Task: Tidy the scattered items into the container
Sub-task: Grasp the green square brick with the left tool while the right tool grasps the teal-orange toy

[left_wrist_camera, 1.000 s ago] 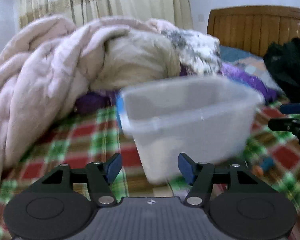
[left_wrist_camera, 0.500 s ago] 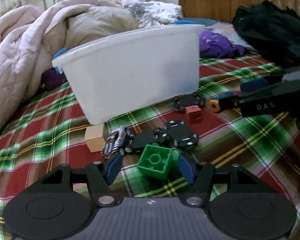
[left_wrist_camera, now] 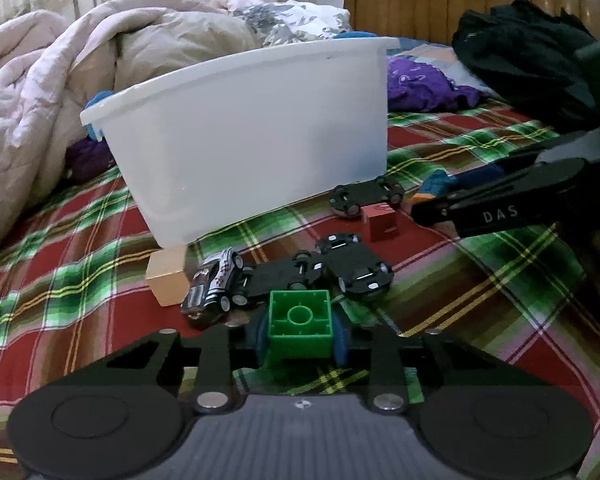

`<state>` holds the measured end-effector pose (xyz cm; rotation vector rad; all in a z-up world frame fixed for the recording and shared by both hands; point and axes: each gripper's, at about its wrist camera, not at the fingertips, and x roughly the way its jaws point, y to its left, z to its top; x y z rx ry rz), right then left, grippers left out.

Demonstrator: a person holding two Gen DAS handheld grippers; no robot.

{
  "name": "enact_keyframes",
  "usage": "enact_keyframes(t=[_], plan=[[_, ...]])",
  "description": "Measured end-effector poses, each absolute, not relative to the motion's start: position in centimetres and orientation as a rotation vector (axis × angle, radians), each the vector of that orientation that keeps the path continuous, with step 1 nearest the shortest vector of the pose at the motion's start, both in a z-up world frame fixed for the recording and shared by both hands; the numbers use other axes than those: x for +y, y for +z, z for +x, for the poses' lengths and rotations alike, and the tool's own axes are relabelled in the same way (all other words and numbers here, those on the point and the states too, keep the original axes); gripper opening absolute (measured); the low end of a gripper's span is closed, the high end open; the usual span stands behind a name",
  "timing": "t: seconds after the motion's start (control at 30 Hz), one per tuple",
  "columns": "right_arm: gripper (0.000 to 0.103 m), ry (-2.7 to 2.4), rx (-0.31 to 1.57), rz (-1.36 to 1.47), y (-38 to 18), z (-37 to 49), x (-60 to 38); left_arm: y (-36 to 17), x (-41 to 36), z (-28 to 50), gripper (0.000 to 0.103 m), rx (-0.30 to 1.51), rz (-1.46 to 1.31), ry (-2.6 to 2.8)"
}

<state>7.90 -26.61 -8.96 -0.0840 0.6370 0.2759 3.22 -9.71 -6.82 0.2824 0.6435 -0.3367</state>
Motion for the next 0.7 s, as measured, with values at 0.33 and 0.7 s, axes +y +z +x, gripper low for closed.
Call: enact_keyframes(t=[0.33,0.7], plan=[[0.059,0.293,0.569,-0.078,-7.4,6.6,-26.5,-5.1,-8.5,2.9,0.034,0.636,0.236,-0.325],[0.059,0.340,0.406,-0.058,-2.0,2.7,-25.5,2.3,-4.7,2.4,0.034,0.548,0.170,-0.251]])
